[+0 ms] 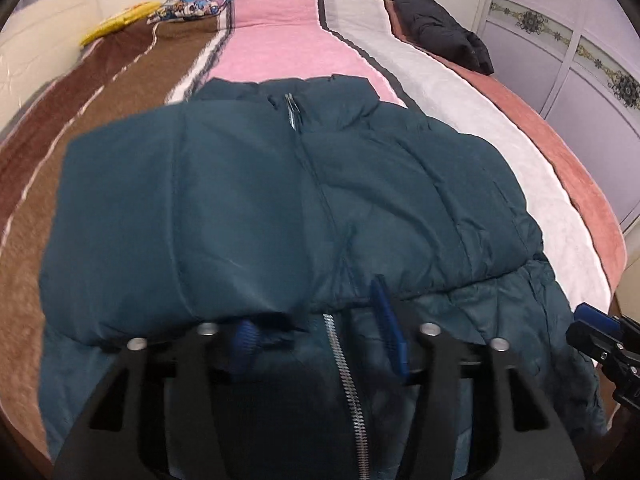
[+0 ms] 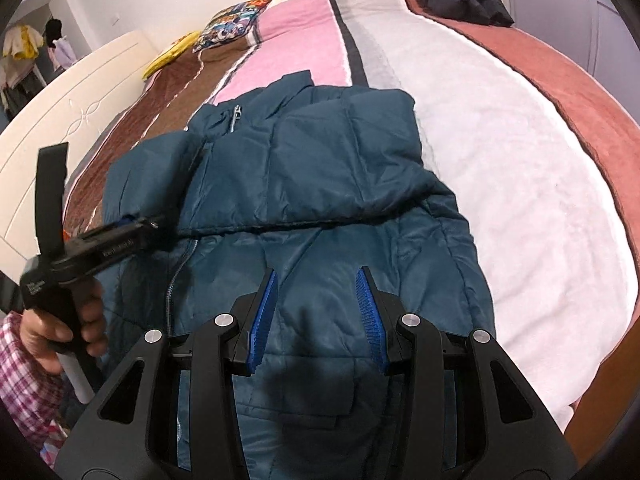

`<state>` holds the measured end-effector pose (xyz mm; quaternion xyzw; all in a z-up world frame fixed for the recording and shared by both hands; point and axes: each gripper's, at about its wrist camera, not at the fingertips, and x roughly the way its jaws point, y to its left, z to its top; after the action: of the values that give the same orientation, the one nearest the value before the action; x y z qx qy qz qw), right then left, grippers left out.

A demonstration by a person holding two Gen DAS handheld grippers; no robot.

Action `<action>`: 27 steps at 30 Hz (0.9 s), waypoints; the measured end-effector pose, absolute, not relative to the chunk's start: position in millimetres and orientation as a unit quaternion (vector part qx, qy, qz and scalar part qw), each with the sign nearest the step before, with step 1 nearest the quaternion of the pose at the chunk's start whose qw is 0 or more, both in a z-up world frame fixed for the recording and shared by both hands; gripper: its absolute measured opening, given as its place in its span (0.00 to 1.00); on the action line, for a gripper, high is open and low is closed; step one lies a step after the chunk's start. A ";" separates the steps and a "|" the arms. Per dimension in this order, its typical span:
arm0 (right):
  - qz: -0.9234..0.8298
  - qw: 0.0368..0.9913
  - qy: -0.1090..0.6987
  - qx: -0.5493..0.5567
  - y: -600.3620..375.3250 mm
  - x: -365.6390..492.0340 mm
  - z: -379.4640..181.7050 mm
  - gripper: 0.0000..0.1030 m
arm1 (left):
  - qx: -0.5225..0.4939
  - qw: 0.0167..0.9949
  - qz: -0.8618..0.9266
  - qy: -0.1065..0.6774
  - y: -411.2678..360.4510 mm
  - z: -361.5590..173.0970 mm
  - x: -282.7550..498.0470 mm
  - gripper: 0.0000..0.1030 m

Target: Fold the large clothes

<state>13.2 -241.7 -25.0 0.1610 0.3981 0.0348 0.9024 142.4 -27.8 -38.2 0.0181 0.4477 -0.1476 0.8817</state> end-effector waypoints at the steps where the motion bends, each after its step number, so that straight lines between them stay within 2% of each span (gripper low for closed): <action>1: 0.035 0.903 0.398 0.159 -240.8 12.7 -24.6 0.40 | 0.017 0.880 -0.151 0.450 -28.3 -38.1 140.1 0.57; 8: 0.040 0.904 0.399 0.144 -227.7 15.7 -18.7 0.40 | -0.017 0.863 -0.185 0.470 -6.8 -27.8 97.5 0.59; 13: 0.072 0.918 0.380 0.088 -187.6 21.3 1.2 0.42 | -0.033 0.879 -0.175 0.442 31.1 -14.6 56.7 0.59; 15: 0.095 0.926 0.364 0.042 -156.6 24.1 10.5 0.47 | -0.030 0.889 -0.146 0.433 50.6 -12.1 43.6 0.59; 20: 0.156 0.926 0.335 -0.076 -73.3 32.1 16.1 0.49 | -0.041 0.903 -0.073 0.421 100.7 -8.7 21.4 0.59; 23: 0.175 0.920 0.306 -0.170 -22.4 35.5 8.6 0.56 | -0.067 0.905 -0.054 0.416 124.0 -6.9 14.1 0.59; 27: 0.172 0.905 0.261 -0.289 30.9 41.5 -10.6 0.59 | -0.089 0.908 -0.032 0.409 154.2 -7.9 4.6 0.59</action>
<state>41.5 30.9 -10.6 -0.2891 0.2613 0.1717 0.9048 4.6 154.2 -7.9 -0.0888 0.4086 -0.0317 0.9078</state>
